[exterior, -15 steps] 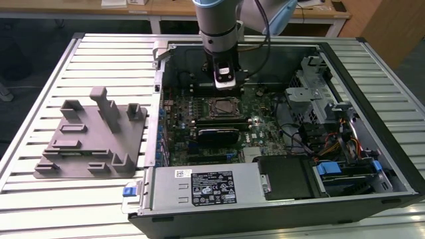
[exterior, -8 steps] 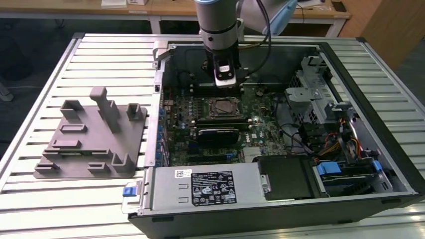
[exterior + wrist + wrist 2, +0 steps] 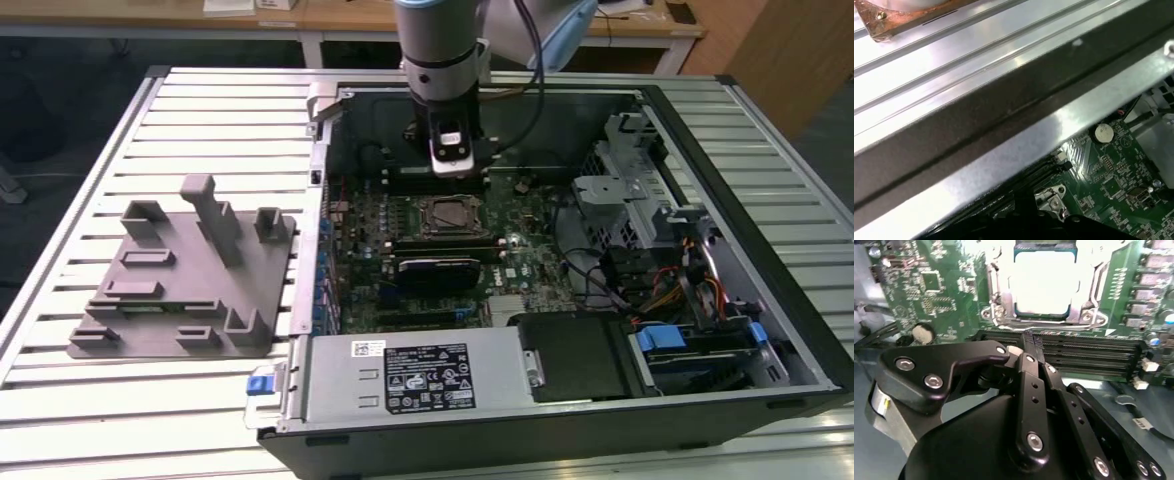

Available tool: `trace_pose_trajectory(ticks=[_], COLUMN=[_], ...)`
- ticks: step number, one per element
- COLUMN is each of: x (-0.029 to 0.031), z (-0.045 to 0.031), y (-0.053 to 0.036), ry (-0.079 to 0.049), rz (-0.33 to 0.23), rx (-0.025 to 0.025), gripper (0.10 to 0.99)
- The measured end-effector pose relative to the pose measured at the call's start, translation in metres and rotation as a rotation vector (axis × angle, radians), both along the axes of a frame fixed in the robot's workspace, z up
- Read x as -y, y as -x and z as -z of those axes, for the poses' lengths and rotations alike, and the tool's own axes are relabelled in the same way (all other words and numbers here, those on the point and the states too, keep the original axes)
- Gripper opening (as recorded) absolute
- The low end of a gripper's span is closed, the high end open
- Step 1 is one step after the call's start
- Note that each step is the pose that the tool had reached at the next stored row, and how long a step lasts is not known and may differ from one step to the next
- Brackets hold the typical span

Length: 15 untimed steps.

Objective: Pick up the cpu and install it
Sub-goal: 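Install the first cpu locking lever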

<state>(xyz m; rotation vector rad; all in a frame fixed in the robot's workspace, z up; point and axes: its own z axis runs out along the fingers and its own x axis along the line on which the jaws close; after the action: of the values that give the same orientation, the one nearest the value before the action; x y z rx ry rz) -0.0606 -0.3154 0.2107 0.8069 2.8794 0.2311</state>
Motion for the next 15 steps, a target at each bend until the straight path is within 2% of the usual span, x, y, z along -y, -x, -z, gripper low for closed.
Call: trace_pose_trajectory(ticks=[2,3,5,6,12,15], x=[0.0018,0.0032,0.0067,0.0087,0.0225,0.0266], z=[0.0004,0.0004,0.0007,0.0007,0.001,0.0011], y=[-0.0001,-0.0001,-0.0002,-0.0001,-0.0002,-0.0002], ry=[0.004,0.006,0.009,0.011,0.022,0.031], rz=[0.0,0.0,0.0,0.0,0.0,0.0], rx=[-0.021,-0.0295,-0.0409,-0.0441,-0.0549,-0.066], gripper=[0.106,0.106,0.106,0.106,0.106,0.106])
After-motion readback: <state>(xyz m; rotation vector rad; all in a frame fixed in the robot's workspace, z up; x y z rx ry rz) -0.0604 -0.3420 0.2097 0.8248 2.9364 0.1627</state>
